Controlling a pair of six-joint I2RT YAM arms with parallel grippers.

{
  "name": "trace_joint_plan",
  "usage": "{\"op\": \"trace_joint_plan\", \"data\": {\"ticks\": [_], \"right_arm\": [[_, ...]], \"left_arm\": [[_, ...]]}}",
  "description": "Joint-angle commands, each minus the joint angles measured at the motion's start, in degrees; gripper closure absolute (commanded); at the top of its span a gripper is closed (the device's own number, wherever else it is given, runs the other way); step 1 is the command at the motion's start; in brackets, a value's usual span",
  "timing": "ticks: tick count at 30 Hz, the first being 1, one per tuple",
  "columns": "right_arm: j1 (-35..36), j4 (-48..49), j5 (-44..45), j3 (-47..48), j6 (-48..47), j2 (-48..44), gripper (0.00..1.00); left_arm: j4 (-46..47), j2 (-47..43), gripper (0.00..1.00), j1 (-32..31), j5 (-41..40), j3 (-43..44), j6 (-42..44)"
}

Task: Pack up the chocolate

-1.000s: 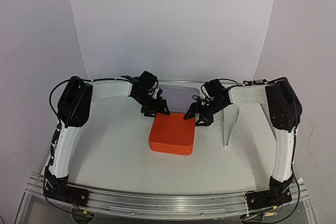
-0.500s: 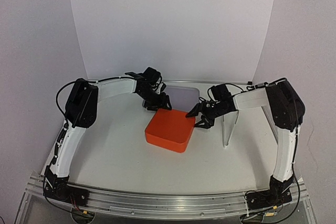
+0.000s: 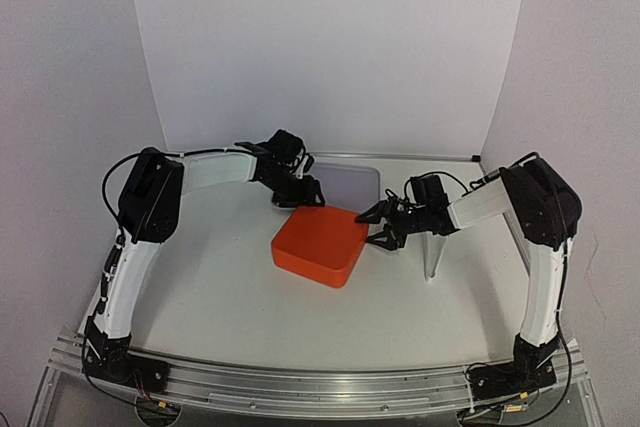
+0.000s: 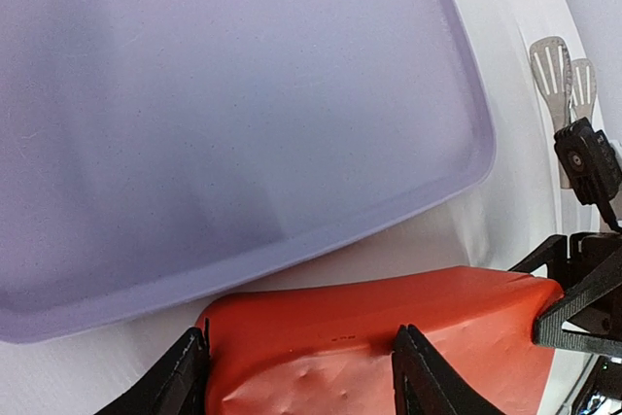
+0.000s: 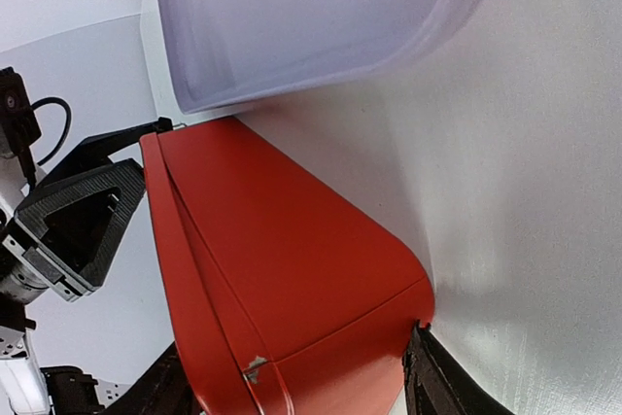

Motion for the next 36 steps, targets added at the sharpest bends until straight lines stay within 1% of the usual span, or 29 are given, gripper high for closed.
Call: {"op": "trace_joint_plan", "data": {"ticks": [1, 5, 6, 8, 9, 10, 11, 13, 17, 22, 28, 33, 36], "right_arm": [[6.38, -10.71, 8.26, 1.78, -4.33, 4.50, 0.76], [6.42, -23.48, 12.98, 5.03, -9.82, -2.27, 0.56], [6.41, -26.33, 14.63, 6.01, -11.61, -3.77, 0.53], [6.41, -32.41, 17.91, 7.88, -14.37, -5.68, 0.42], [6.43, -33.41, 18.58, 8.31, -15.21, -6.06, 0.37], [6.43, -33.73, 18.58, 8.88, -15.92, -6.04, 0.35], [6.42, -34.01, 18.36, 9.60, -16.44, -5.70, 0.35], [6.44, -35.48, 17.37, 12.25, -17.49, -4.63, 0.34], [6.41, -37.94, 18.57, 15.38, -18.00, -3.65, 0.36], [6.46, -43.95, 24.30, 17.51, -19.21, -6.28, 0.37], [7.06, -44.85, 20.89, 18.52, -17.19, -5.79, 0.43], [7.79, -49.05, 23.14, 21.92, -18.05, -5.16, 0.50], [7.95, -51.97, 24.72, 23.98, -19.40, -5.23, 0.52]], "left_arm": [[-19.52, 10.01, 0.42, -11.83, 6.68, -6.54, -1.94], [-15.83, 7.23, 0.38, -9.19, 7.04, -5.50, -3.28], [-14.88, 6.48, 0.34, -8.31, 6.69, -5.15, -3.55], [-13.32, 5.10, 0.27, -6.85, 5.81, -4.29, -3.85], [-12.69, 4.41, 0.23, -6.37, 5.42, -4.09, -3.85], [-12.07, 3.66, 0.20, -5.91, 5.14, -3.86, -3.74], [-11.59, 2.98, 0.17, -5.50, 4.76, -3.66, -3.55], [-10.90, 2.05, 0.15, -5.06, 4.43, -3.27, -3.10], [-10.34, 1.68, 0.14, -4.91, 4.94, -2.49, -2.69], [-11.43, 2.29, 0.15, -4.91, 4.92, -2.83, -2.36], [-10.98, 1.69, 0.15, -4.91, 5.07, -4.20, -2.60], [-10.99, 1.90, 0.16, -4.88, 5.59, -4.48, -2.92], [-10.59, 1.78, 0.16, -4.91, 5.82, -5.16, -2.92]]}}
